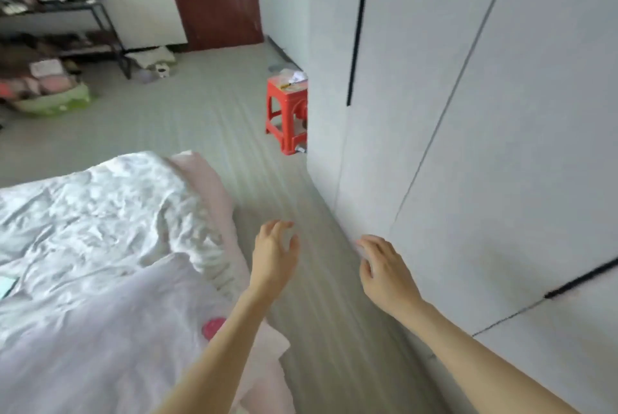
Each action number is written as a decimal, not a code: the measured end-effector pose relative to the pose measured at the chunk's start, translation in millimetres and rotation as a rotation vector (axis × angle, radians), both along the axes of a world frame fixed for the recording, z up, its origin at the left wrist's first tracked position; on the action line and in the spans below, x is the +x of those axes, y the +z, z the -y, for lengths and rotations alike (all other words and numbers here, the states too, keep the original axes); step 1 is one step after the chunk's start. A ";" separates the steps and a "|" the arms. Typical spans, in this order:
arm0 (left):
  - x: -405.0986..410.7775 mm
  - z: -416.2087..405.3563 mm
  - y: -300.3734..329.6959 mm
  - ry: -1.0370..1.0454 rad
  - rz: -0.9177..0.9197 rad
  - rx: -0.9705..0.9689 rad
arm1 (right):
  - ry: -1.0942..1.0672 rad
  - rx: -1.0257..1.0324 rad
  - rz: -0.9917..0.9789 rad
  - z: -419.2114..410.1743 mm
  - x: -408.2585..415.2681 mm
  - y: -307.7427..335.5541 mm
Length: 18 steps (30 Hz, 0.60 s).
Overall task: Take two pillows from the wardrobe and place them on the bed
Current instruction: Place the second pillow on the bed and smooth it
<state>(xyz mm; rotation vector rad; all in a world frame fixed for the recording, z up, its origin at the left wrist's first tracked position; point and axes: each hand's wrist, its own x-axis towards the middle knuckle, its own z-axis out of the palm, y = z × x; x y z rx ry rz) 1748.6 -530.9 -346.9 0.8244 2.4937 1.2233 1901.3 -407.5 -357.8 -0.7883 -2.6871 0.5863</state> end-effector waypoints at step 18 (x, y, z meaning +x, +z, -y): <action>-146.6 374.6 -83.4 0.687 -0.122 -0.846 | 1.112 -0.116 0.380 290.8 -350.3 -107.8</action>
